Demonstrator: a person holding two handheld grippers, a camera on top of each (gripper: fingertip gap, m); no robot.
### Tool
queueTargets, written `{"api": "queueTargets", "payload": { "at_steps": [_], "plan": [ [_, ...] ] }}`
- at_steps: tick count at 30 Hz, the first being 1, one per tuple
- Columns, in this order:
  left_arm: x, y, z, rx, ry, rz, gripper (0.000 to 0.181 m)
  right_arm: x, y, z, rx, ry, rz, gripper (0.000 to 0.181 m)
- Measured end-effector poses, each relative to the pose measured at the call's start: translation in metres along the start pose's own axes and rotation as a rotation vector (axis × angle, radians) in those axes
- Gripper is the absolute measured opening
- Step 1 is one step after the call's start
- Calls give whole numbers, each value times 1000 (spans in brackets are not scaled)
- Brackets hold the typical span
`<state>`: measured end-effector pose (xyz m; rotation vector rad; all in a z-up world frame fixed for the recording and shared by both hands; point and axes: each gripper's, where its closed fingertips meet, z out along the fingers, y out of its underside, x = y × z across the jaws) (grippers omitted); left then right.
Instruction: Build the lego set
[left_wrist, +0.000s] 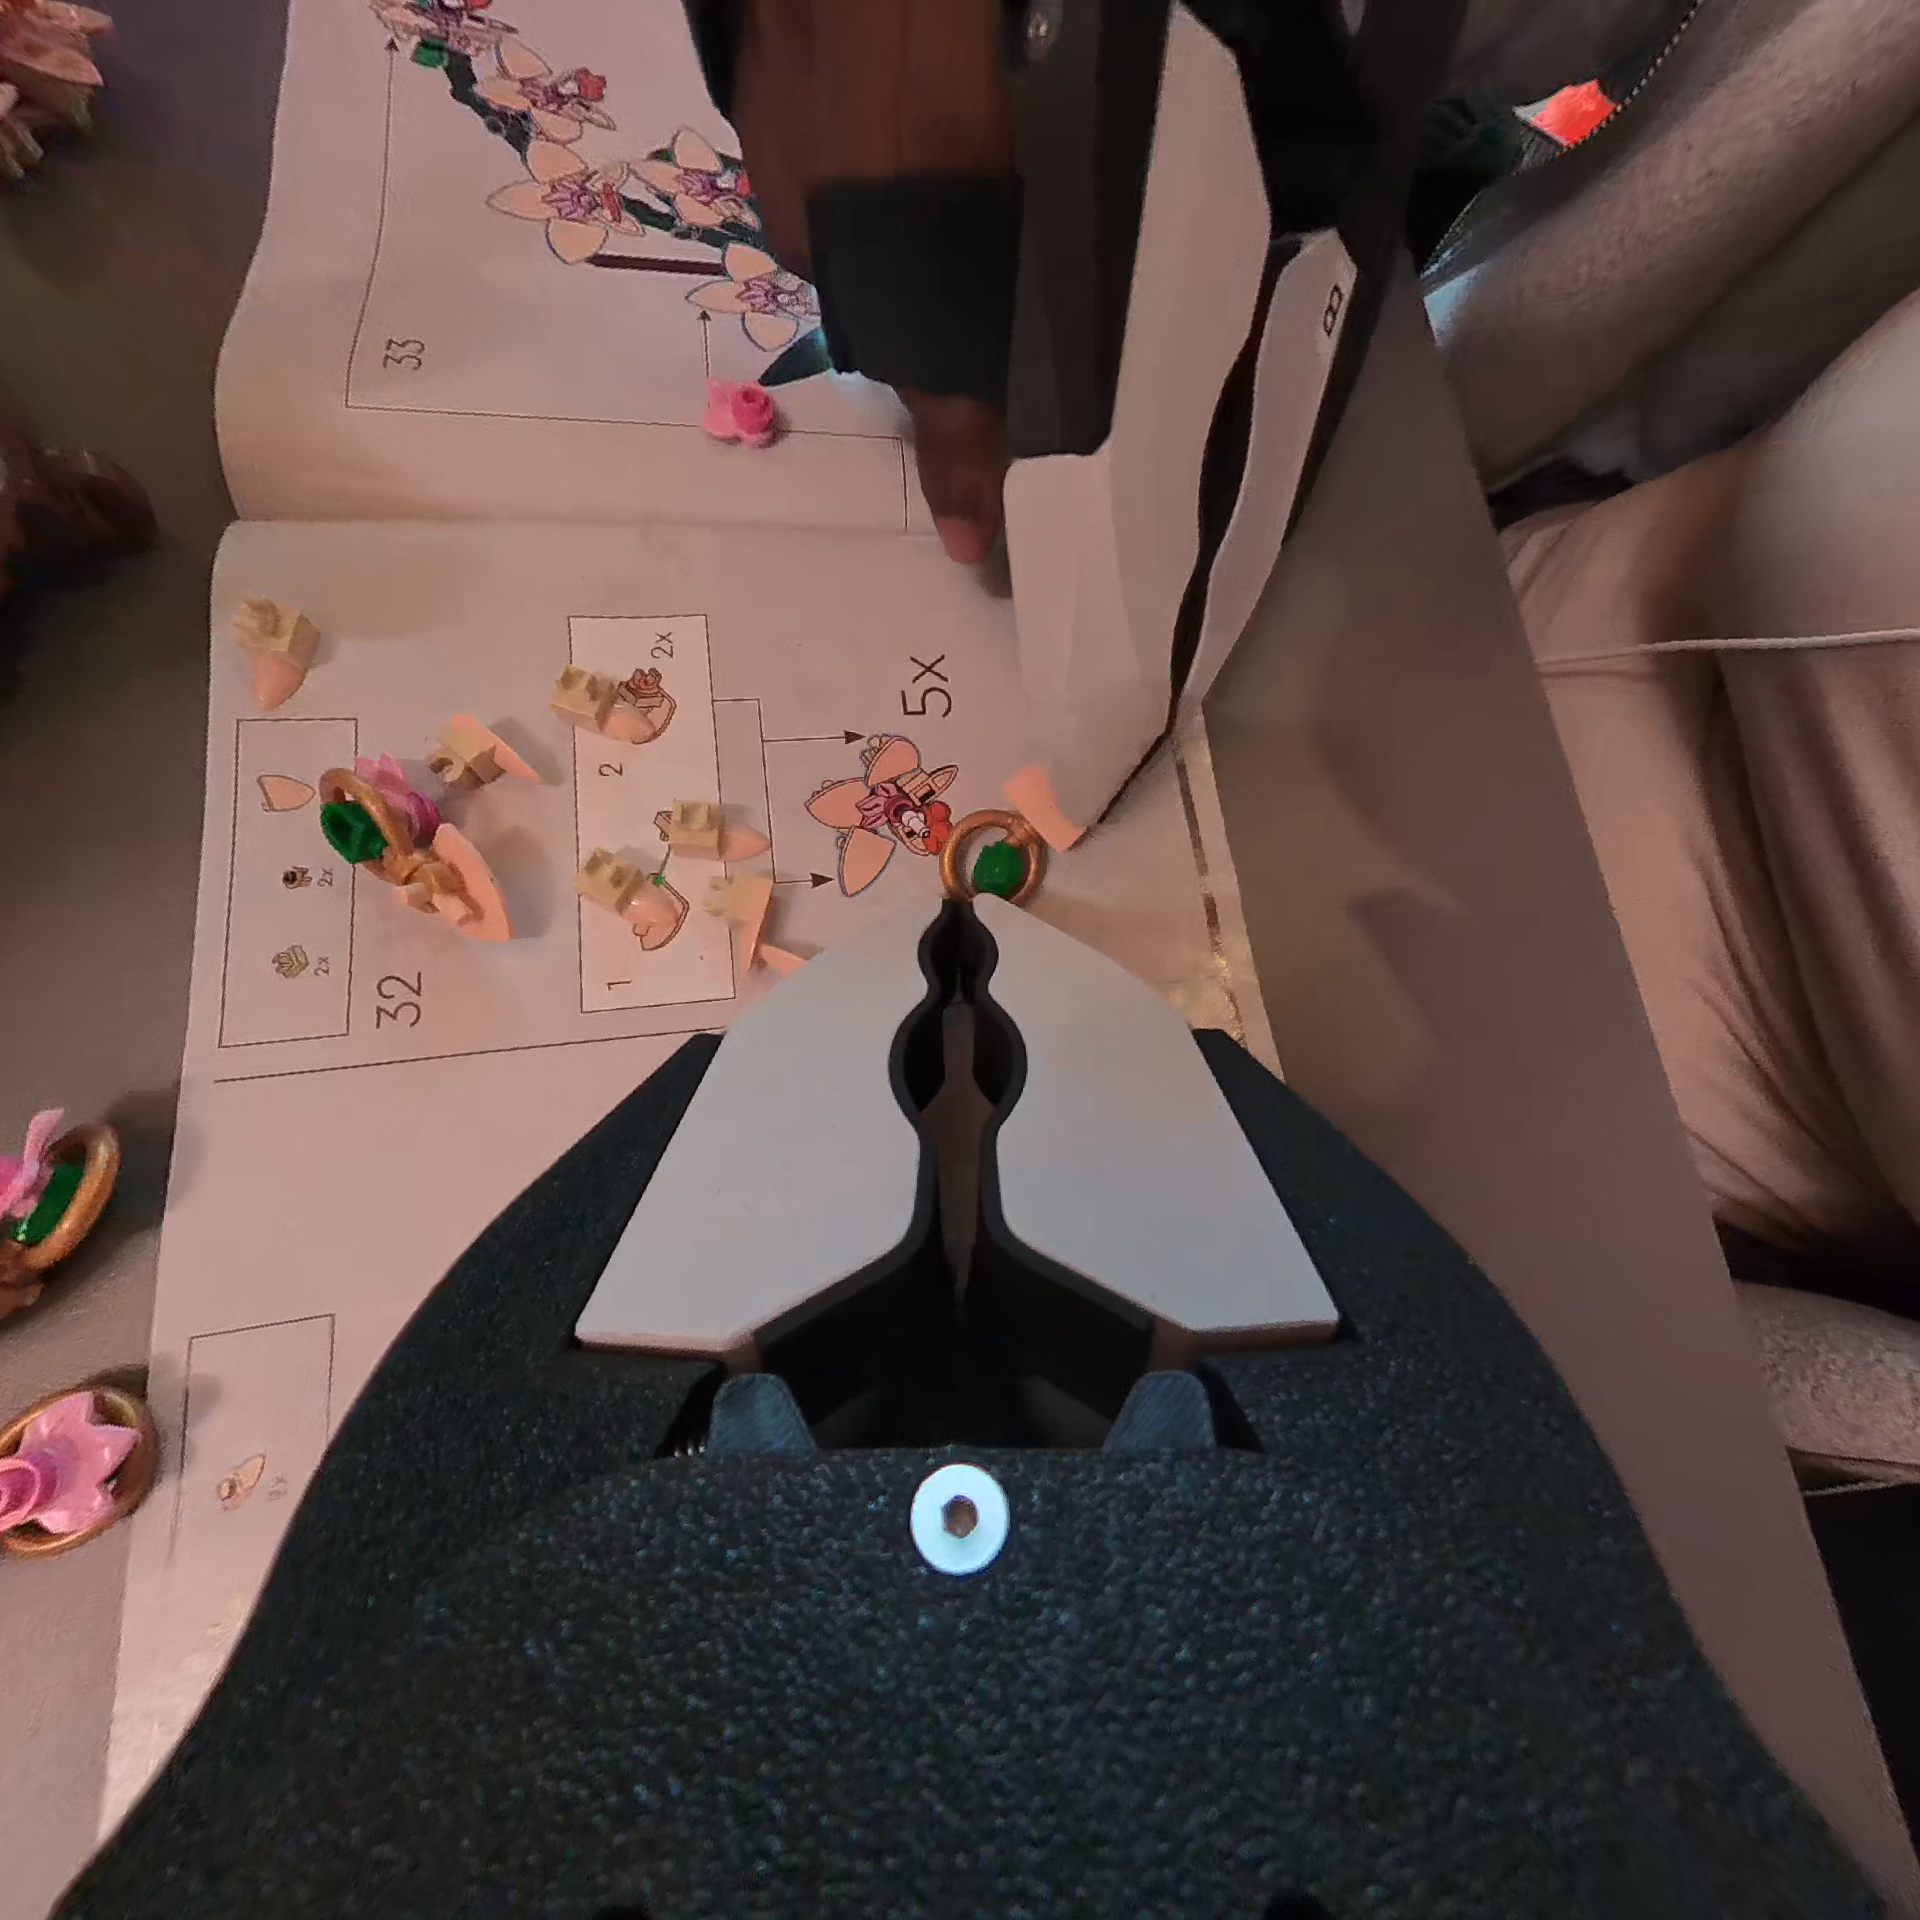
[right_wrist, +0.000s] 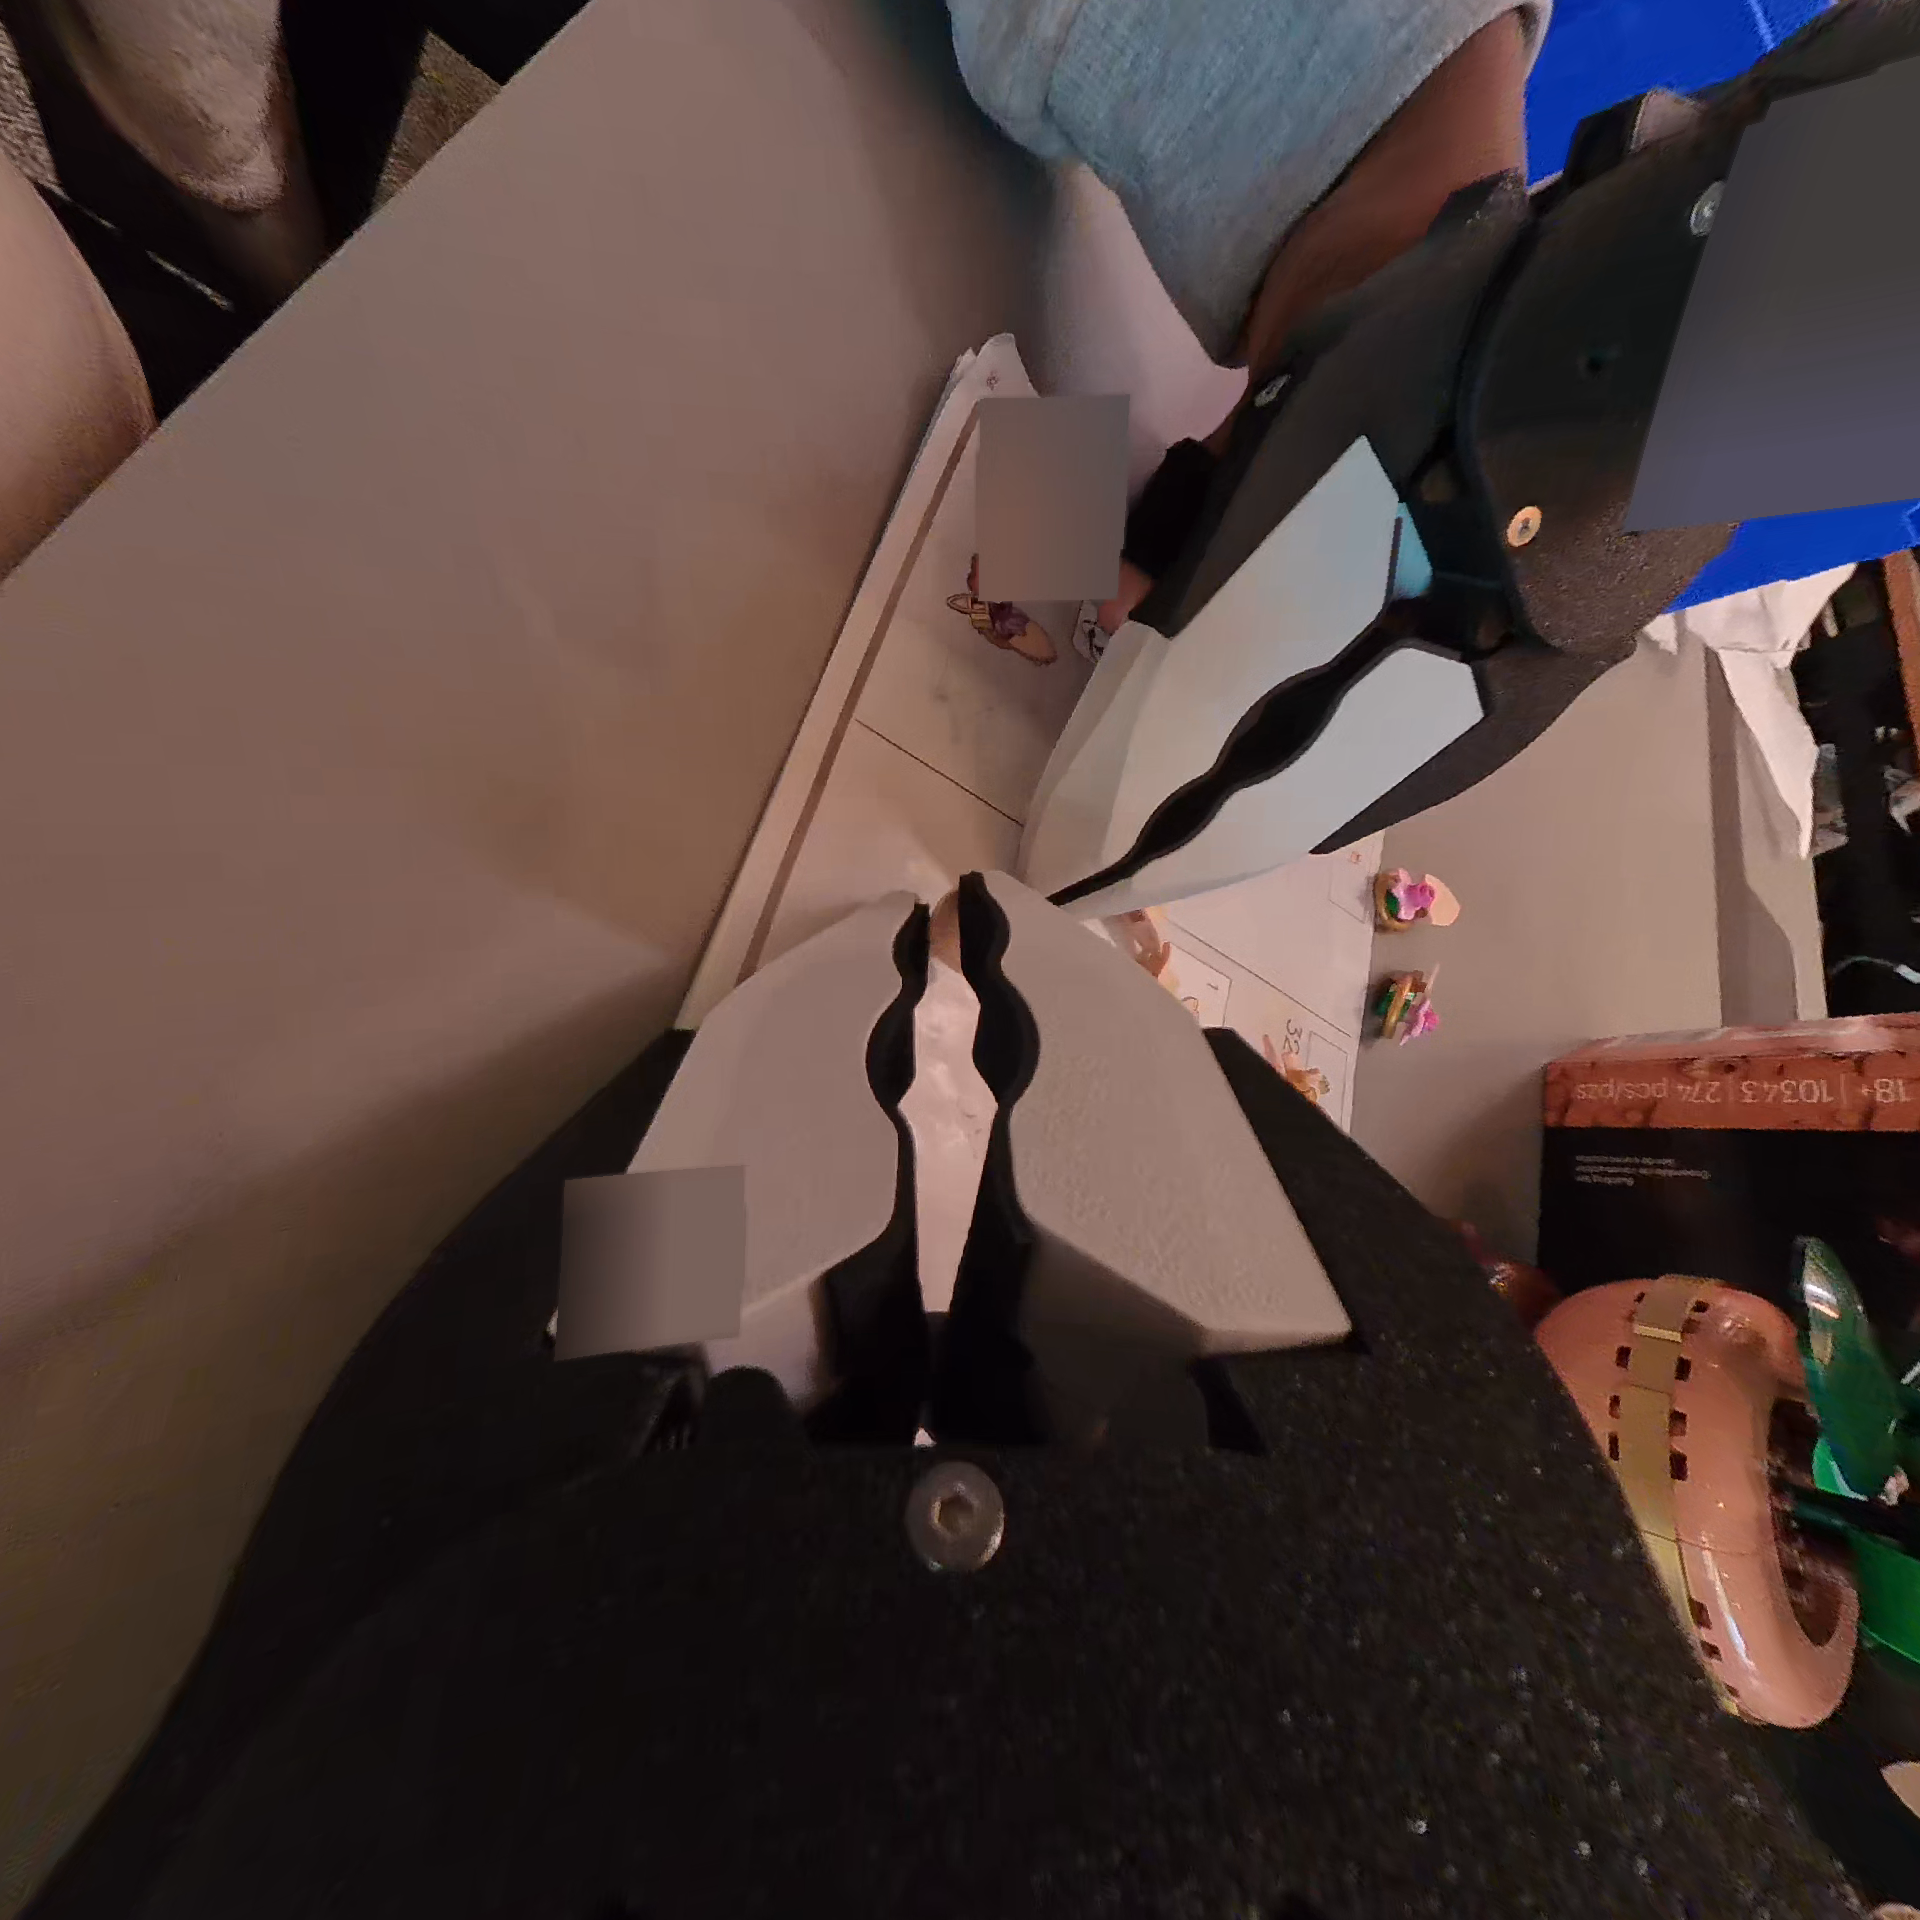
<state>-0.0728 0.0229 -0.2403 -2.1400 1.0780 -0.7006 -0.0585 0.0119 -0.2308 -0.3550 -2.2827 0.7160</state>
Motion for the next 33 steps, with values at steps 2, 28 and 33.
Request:
{"api": "queueTargets", "payload": {
  "at_steps": [2, 28, 33],
  "plan": [
    [0, 0, 0, 0, 4, -2, 0, 1, 2, -1, -5, -15, 1, 6],
    [9, -9, -3, 57, 28, 11, 2, 1, 20, -5, -164, 105, 1110, 26],
    [8, -9, 0, 43, 22, 2, 1, 2, 23, -2, -205, 98, 1033, 13]
  ]
}}
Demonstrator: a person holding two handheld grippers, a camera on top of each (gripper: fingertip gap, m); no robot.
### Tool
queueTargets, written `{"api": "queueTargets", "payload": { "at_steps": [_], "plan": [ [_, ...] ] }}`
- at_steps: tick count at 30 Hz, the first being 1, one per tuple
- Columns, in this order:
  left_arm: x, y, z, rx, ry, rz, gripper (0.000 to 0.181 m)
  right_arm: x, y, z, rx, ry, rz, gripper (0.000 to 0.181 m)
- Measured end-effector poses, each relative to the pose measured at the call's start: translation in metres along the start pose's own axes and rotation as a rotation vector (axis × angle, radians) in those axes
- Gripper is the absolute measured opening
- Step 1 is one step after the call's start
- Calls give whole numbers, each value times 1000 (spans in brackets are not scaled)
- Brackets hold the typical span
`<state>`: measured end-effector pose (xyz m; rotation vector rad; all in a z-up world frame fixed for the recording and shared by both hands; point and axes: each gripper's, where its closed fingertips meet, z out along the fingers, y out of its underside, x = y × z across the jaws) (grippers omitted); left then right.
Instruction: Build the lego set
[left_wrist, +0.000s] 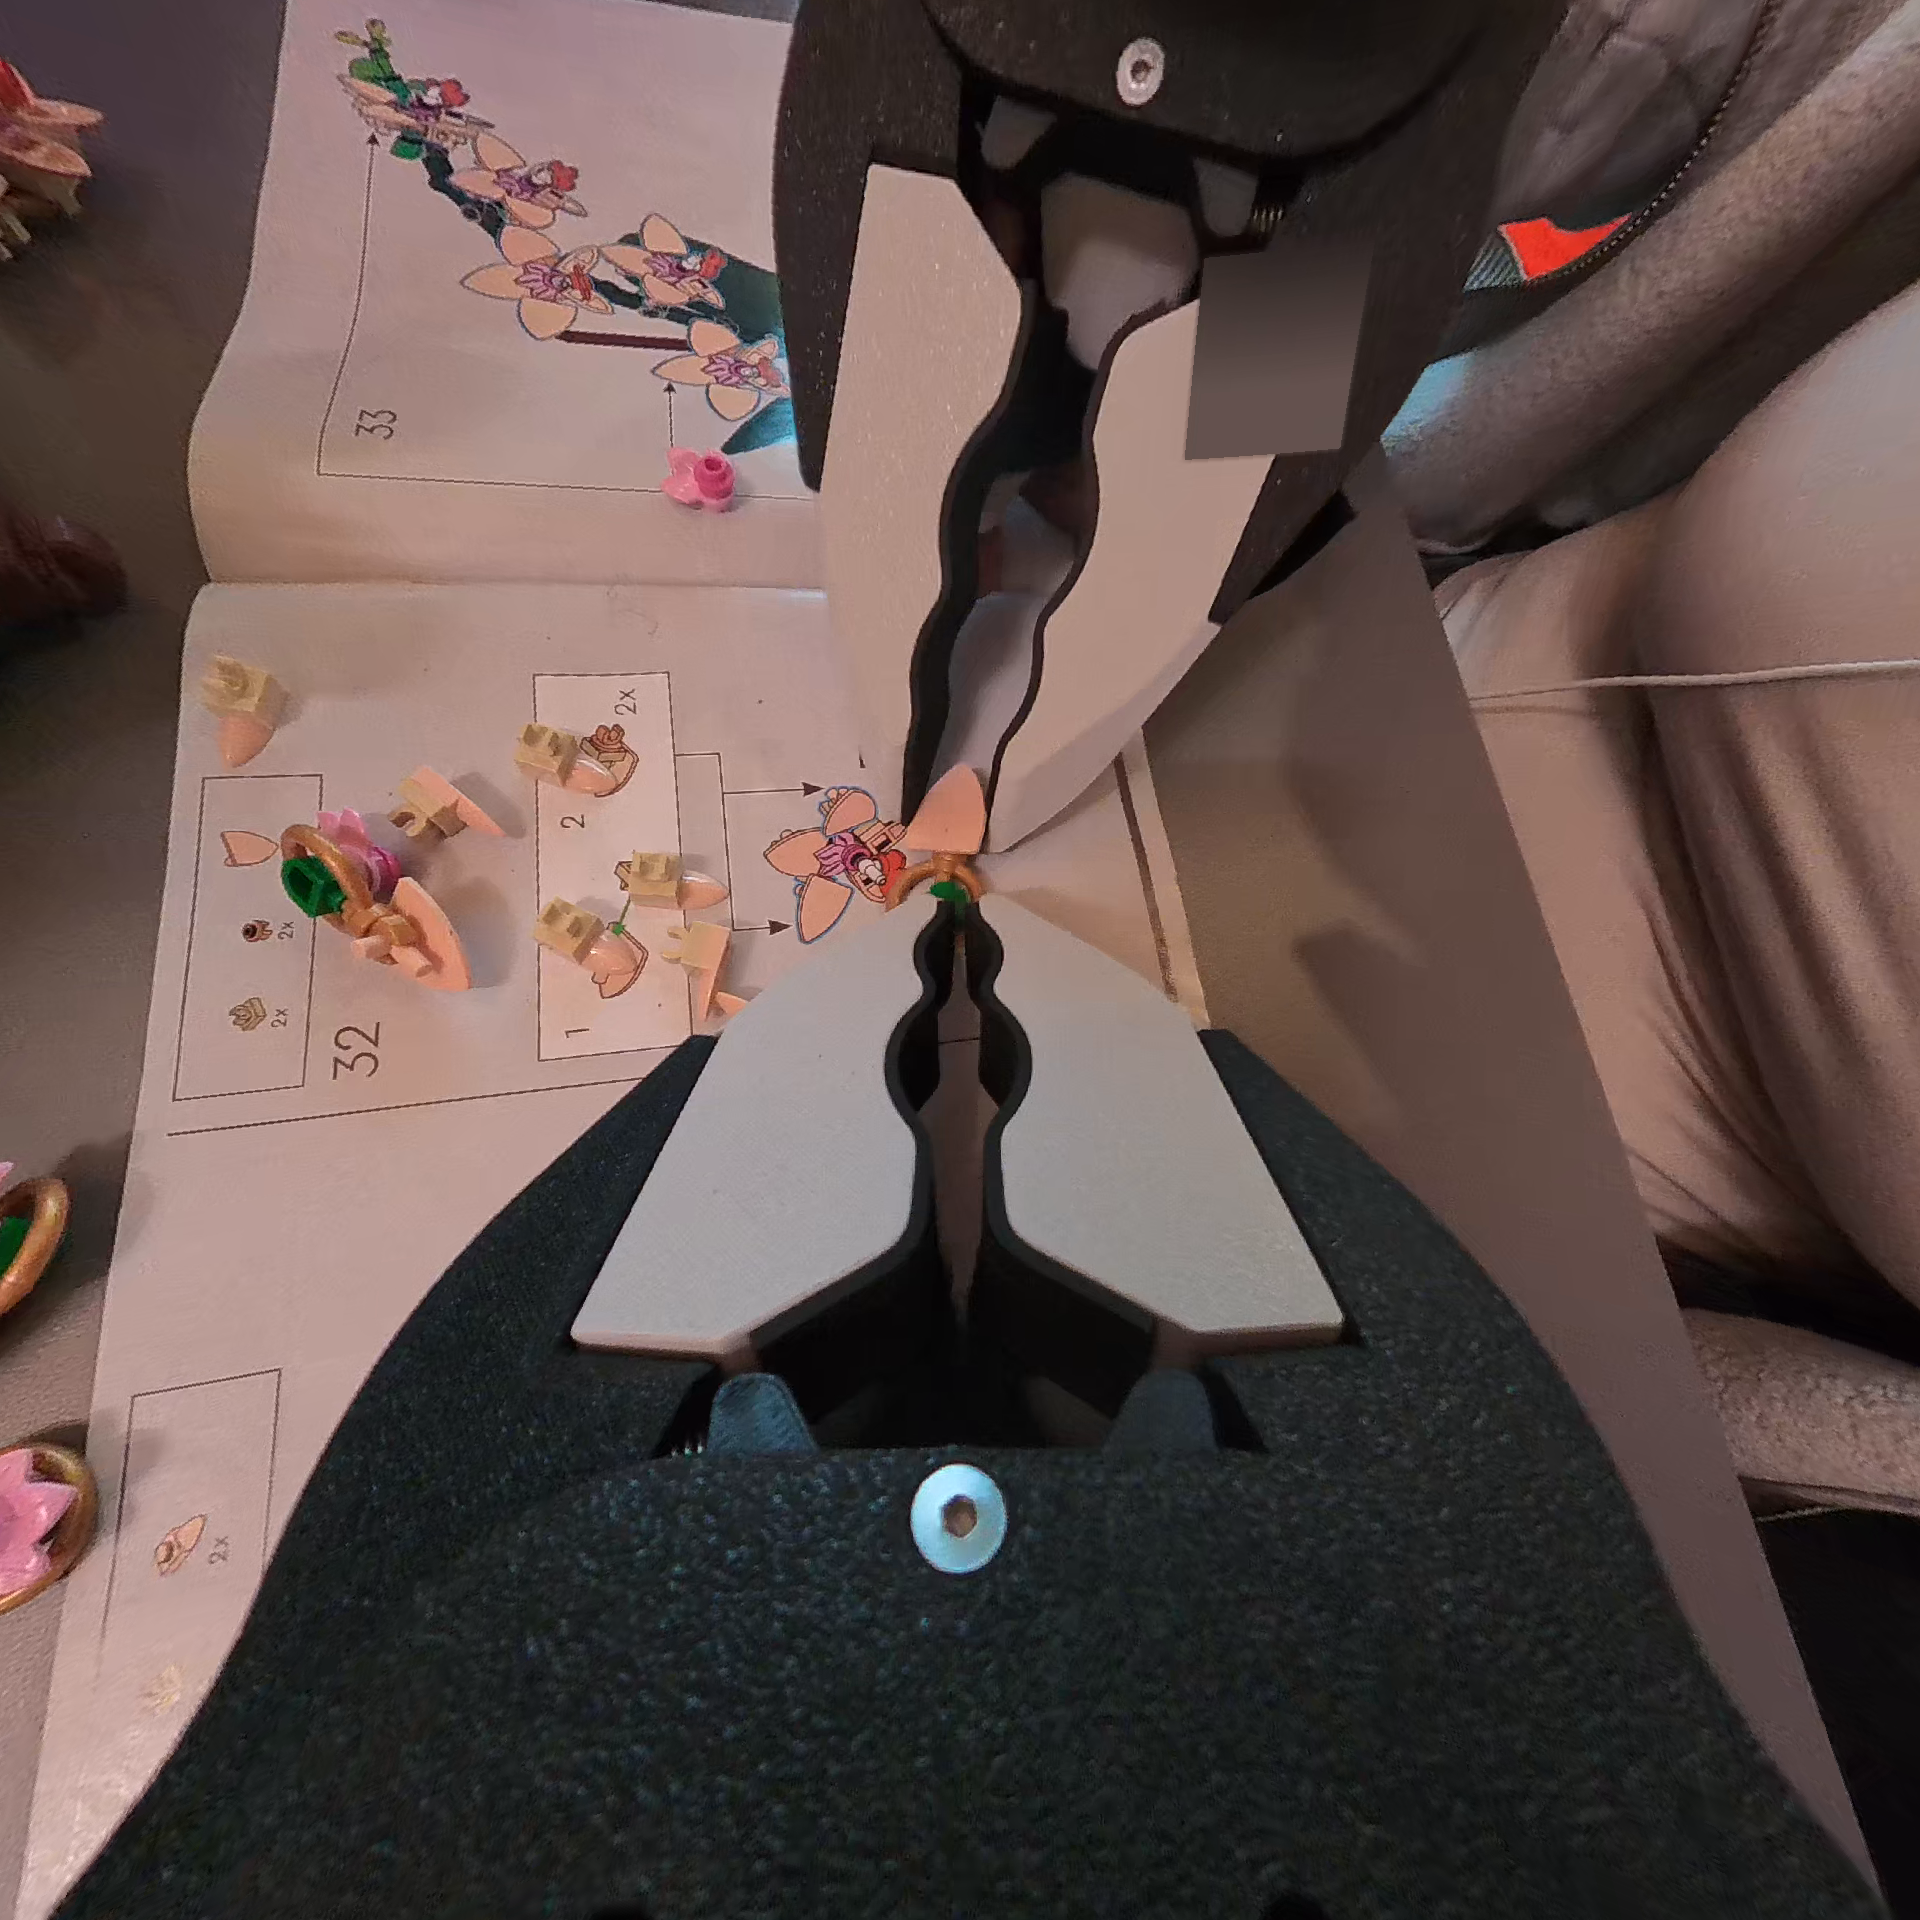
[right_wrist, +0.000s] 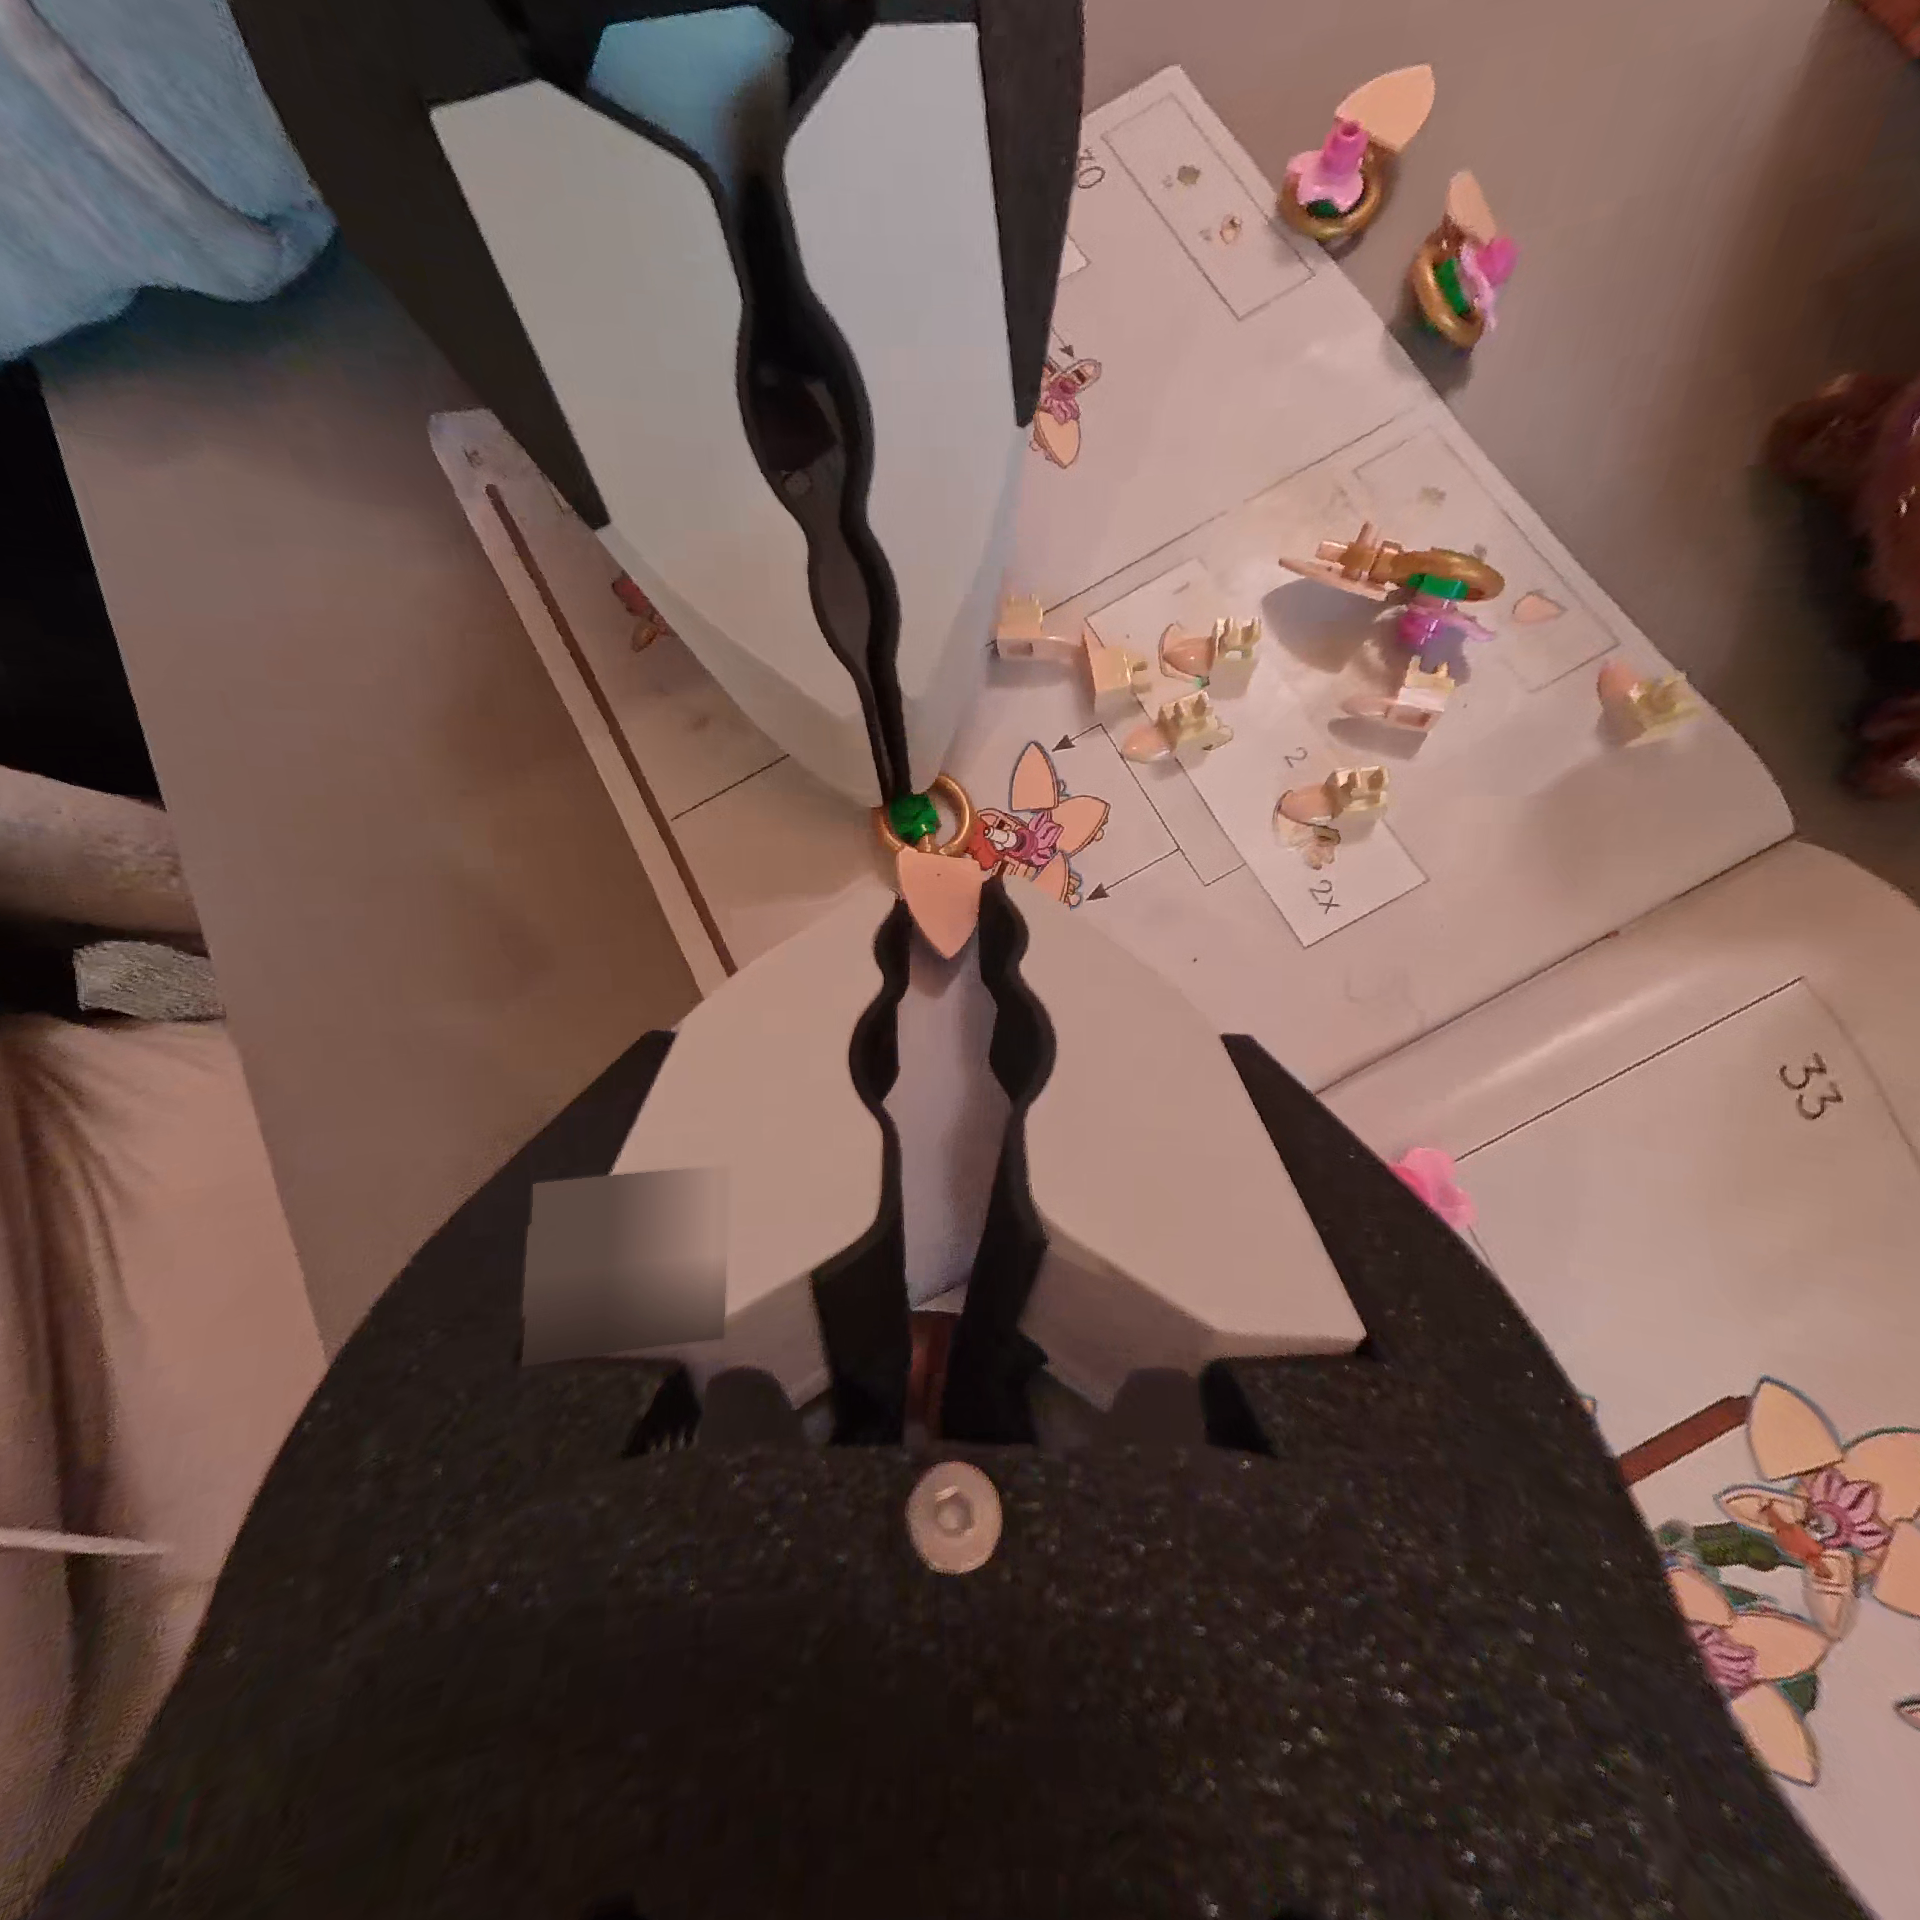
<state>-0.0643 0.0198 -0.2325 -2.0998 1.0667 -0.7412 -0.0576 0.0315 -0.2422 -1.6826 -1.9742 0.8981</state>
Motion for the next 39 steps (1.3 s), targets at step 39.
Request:
{"api": "queueTargets", "payload": {
  "at_steps": [39],
  "plan": [
    [-2, 1, 0, 50, 4, -221, 0, 2, -5, 1, 102, 222, -259, 11]
  ]
}}
